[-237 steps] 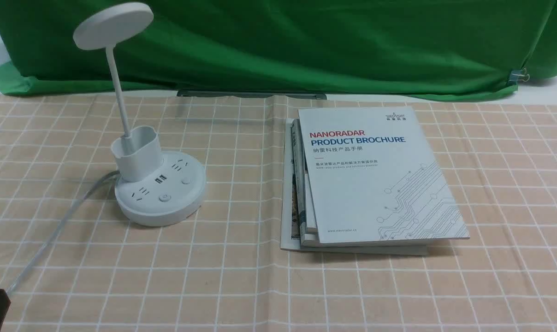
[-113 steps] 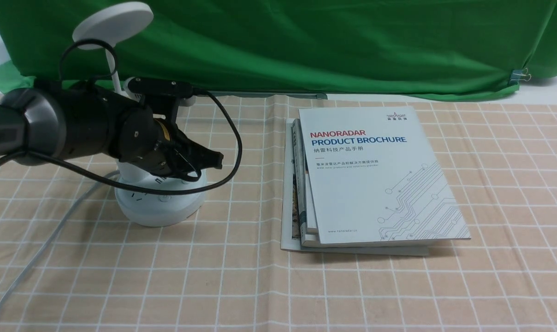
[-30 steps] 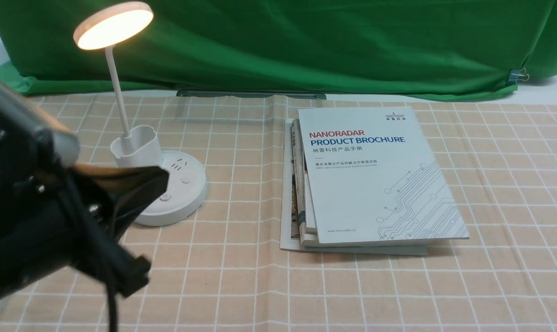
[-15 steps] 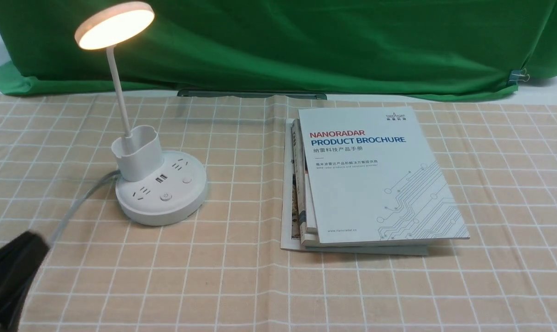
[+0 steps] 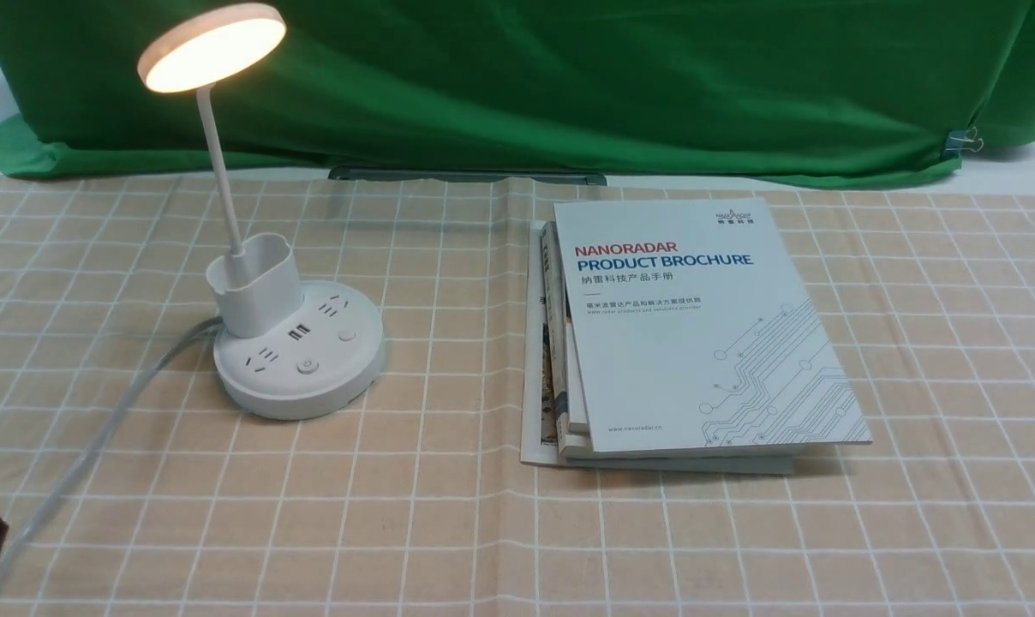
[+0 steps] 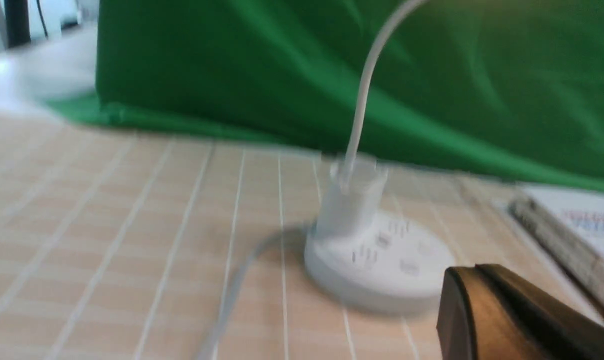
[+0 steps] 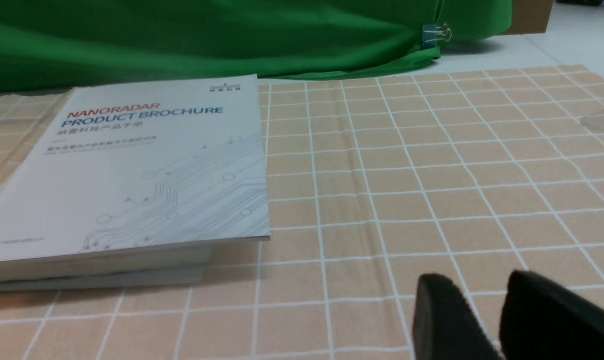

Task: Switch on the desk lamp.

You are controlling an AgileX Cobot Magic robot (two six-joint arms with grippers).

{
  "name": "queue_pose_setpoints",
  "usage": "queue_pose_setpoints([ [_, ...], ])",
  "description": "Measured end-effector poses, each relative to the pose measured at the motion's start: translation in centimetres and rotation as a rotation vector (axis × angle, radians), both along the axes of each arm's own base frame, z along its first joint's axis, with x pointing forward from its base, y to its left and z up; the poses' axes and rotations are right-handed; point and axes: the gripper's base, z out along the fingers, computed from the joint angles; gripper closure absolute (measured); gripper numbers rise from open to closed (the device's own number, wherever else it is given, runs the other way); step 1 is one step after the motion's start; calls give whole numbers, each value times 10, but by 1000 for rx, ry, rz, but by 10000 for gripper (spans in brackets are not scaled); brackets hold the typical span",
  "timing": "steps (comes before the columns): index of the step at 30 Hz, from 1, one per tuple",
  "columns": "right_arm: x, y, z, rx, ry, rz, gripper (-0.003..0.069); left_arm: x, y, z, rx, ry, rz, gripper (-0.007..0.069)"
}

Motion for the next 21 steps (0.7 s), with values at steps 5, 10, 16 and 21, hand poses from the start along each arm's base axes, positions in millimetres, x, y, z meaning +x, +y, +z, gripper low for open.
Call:
queue_pose_setpoints([
  [5,0,0,0,0,0,0,419,-1,0,-6,-2,64,2,623],
  [10,0,0,0,0,0,0,419,-1,0,-6,18,63,1,623],
  [16,0,0,0,0,0,0,419,-1,0,-6,34,63,-1,623],
  [21,0,0,0,0,0,0,419,-1,0,-6,10,65,2,623],
])
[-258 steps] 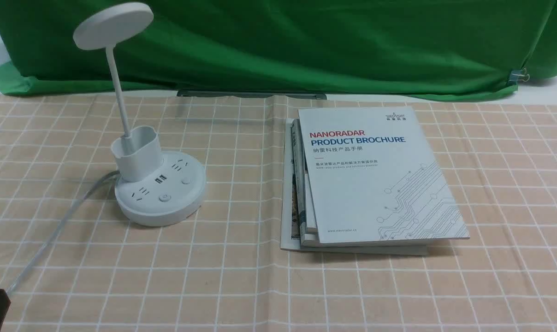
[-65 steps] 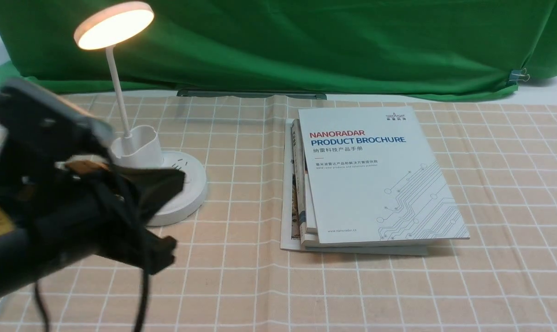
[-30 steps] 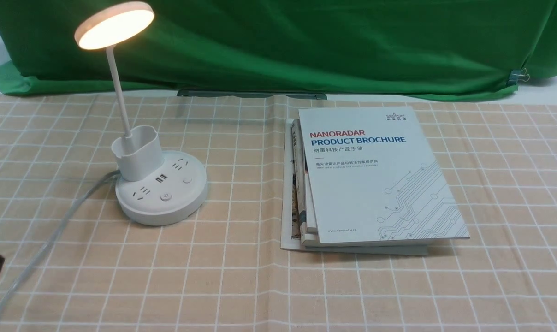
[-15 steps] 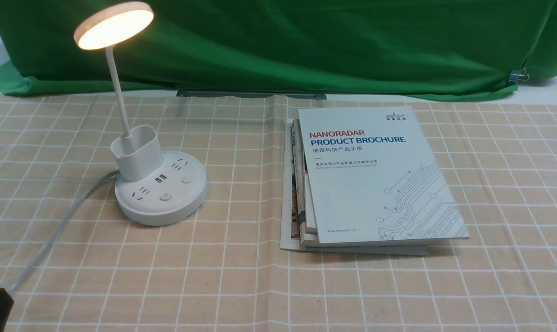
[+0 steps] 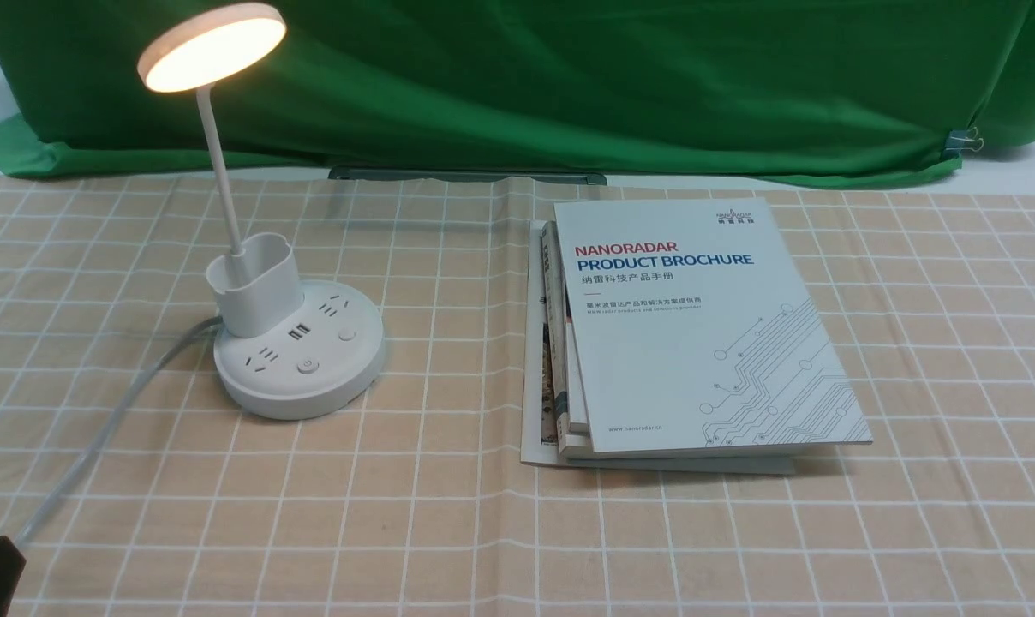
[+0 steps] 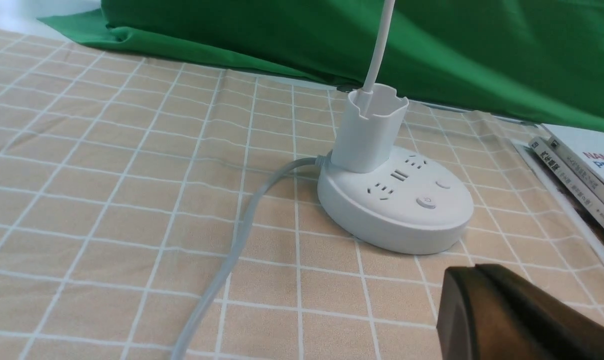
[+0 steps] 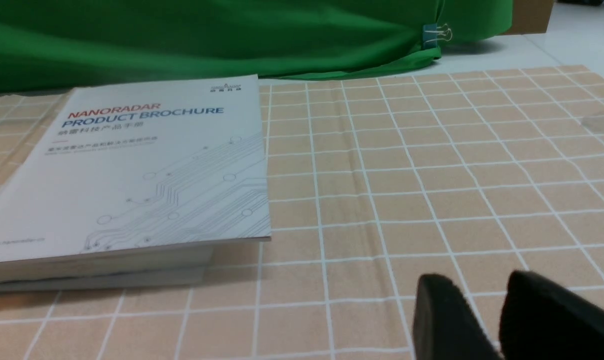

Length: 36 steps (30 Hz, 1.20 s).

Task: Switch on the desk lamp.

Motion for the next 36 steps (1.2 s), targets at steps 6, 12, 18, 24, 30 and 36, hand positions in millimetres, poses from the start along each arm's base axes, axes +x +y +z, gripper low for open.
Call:
queue_pose_setpoints([
  [6,0,0,0,0,0,0,419,0,0,0,-4,0,1,623],
  [12,0,0,0,0,0,0,419,0,0,0,6,2,-1,623],
  [18,0,0,0,0,0,0,419,0,0,0,38,0,-6,623],
  [24,0,0,0,0,0,0,419,0,-1,-1,64,-1,-20,623],
  [30,0,0,0,0,0,0,419,0,-2,0,85,-5,-30,623],
  [36,0,0,0,0,0,0,419,0,-2,0,99,-7,-33,623],
])
